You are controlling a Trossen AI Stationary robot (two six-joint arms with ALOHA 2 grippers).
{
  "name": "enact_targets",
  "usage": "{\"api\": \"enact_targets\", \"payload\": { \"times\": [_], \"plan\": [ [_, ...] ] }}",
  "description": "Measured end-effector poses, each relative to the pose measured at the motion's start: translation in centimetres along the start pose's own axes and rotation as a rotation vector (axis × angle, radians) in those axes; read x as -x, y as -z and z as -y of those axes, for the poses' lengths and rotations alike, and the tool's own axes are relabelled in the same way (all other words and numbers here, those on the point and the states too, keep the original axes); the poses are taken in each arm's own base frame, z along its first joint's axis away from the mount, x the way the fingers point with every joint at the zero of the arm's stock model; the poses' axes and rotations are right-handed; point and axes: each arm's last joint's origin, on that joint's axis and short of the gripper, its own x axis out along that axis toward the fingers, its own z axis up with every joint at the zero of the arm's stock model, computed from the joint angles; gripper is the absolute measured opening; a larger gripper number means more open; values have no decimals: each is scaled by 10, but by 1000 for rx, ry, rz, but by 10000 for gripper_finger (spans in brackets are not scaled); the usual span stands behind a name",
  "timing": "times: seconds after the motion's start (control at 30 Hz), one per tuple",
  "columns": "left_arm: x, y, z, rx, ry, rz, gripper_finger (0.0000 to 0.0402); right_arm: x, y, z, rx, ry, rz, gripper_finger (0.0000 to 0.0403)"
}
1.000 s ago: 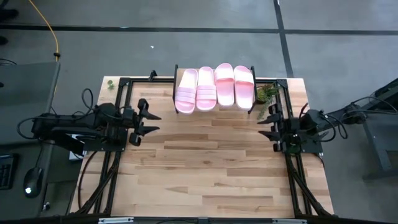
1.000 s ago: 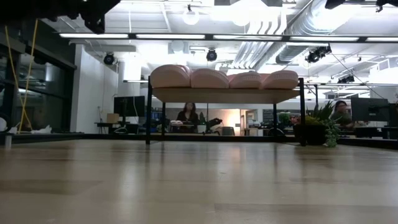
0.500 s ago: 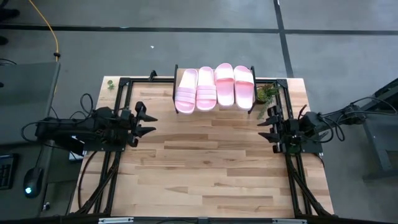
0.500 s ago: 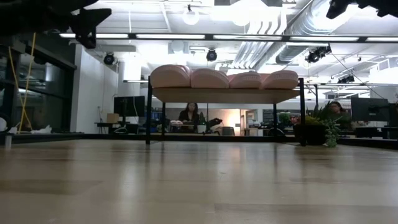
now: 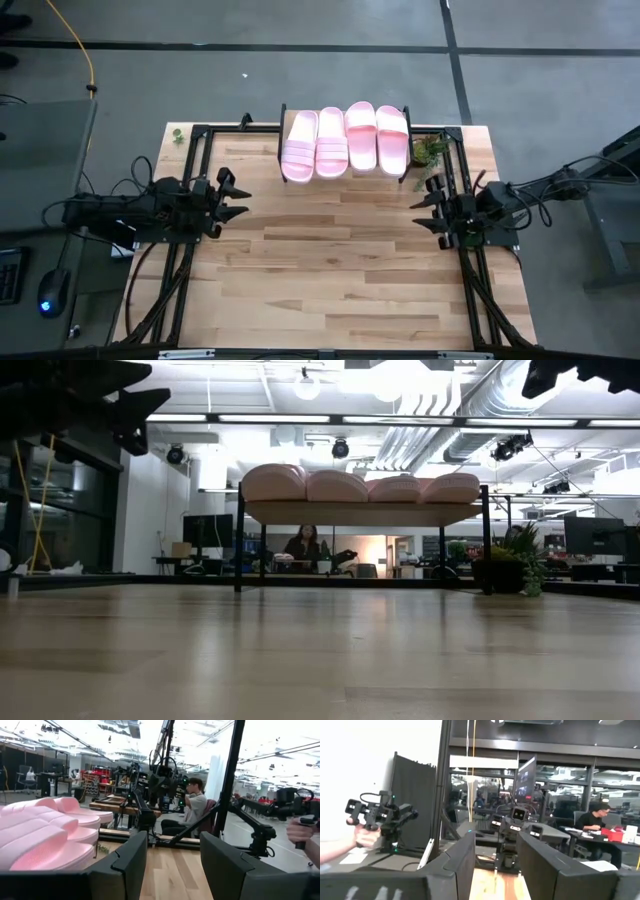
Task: Pick and place slides into the shelf
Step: Return to Home Position
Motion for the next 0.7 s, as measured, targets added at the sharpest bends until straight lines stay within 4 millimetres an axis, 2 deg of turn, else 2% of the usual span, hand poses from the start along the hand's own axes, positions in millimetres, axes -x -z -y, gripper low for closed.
{"api": "enact_targets", "payload": {
  "times": [0.43, 0.7],
  "plan": [
    [2, 3, 0, 4, 1, 16, 165, 14, 35, -2, 19, 78, 92, 136],
    [2, 3, 0, -9, 3, 11, 166, 14, 37, -2, 6, 83, 76, 136]
  ]
}}
